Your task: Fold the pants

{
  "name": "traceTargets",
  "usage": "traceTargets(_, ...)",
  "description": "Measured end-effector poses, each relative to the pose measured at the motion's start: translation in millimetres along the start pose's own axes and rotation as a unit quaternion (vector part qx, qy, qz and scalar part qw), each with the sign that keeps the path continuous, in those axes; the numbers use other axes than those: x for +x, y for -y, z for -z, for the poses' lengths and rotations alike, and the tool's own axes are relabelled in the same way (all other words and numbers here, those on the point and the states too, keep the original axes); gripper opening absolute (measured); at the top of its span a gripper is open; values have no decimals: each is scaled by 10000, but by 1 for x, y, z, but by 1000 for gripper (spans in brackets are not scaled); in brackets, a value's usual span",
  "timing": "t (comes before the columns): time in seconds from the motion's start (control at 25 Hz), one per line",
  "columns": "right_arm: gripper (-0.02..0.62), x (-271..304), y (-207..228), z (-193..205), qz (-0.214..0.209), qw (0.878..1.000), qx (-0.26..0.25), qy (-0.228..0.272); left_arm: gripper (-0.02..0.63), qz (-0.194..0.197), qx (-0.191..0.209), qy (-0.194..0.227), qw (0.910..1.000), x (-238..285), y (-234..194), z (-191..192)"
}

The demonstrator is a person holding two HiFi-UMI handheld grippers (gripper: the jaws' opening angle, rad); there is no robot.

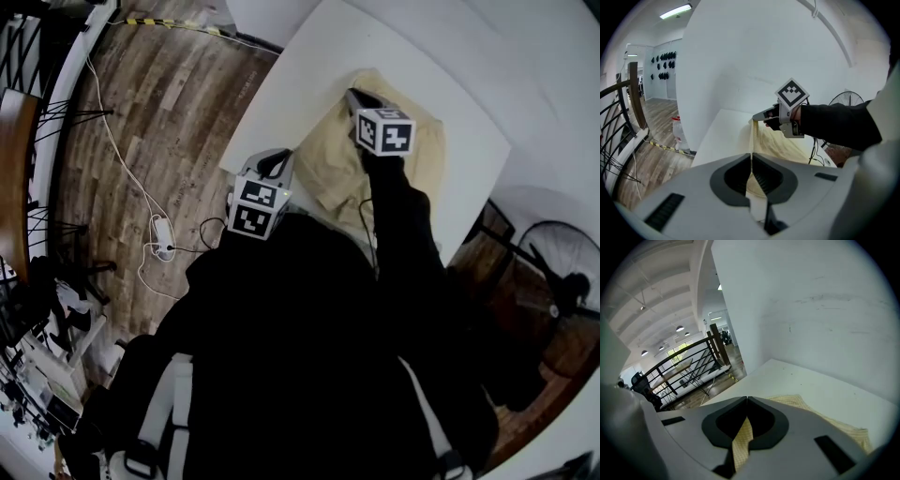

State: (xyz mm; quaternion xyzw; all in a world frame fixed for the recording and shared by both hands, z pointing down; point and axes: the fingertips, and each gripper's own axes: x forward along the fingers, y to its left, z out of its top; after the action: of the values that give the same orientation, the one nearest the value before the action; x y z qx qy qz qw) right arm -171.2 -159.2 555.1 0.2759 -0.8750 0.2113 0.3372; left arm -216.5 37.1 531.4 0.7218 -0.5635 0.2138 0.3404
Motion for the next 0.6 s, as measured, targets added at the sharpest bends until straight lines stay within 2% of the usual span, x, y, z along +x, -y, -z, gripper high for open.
traceTargets(0.24,8,-36,17,4,44,9995,69,289,14,254,129,83,9996,-5,42,-15)
traceTargets(0.6,8,-77,44,17,57,9974,357,617,14,916,243,59,9955,-6,113,-20)
